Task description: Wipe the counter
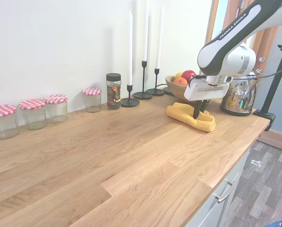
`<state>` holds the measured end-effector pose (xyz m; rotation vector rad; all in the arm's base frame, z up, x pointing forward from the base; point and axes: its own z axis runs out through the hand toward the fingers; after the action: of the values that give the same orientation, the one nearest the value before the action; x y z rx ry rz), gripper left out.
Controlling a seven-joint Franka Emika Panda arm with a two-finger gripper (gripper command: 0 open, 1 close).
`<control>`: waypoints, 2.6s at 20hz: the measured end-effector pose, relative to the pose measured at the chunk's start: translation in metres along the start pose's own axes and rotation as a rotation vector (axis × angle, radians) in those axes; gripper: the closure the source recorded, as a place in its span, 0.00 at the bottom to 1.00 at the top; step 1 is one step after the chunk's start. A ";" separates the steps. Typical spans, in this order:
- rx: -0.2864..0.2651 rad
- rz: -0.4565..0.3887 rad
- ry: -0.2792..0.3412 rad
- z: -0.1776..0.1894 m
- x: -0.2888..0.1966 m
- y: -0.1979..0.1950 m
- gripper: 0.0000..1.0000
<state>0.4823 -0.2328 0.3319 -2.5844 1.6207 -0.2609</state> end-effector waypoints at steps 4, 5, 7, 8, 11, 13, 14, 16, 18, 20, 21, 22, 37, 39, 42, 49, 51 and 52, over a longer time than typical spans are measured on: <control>0.003 -0.039 -0.006 0.001 -0.015 -0.018 1.00; 0.003 -0.051 -0.007 0.002 -0.022 -0.025 1.00; 0.000 -0.080 -0.009 0.003 -0.041 -0.044 1.00; -0.002 -0.098 -0.008 0.003 -0.053 -0.054 1.00; -0.010 -0.150 -0.006 0.003 -0.097 -0.088 1.00; -0.015 -0.184 -0.003 0.003 -0.130 -0.108 1.00; -0.018 -0.201 -0.001 0.003 -0.145 -0.116 1.00; -0.023 -0.234 0.007 0.002 -0.174 -0.130 1.00; -0.026 -0.266 0.016 0.002 -0.202 -0.144 1.00; -0.030 -0.298 0.025 0.001 -0.230 -0.155 1.00; -0.033 -0.317 0.031 0.001 -0.244 -0.160 1.00; -0.036 -0.337 0.038 0.001 -0.261 -0.165 1.00; -0.051 -0.460 0.063 -0.005 -0.369 -0.180 1.00; -0.053 -0.431 0.049 -0.005 -0.351 -0.178 1.00; -0.054 -0.388 0.029 -0.004 -0.314 -0.172 1.00; -0.034 -0.297 -0.014 0.000 -0.225 -0.144 1.00; -0.025 -0.267 -0.022 0.001 -0.195 -0.130 1.00; -0.020 -0.250 -0.025 0.001 -0.180 -0.123 1.00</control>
<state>0.5143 -0.0171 0.3318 -2.7919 1.2970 -0.2271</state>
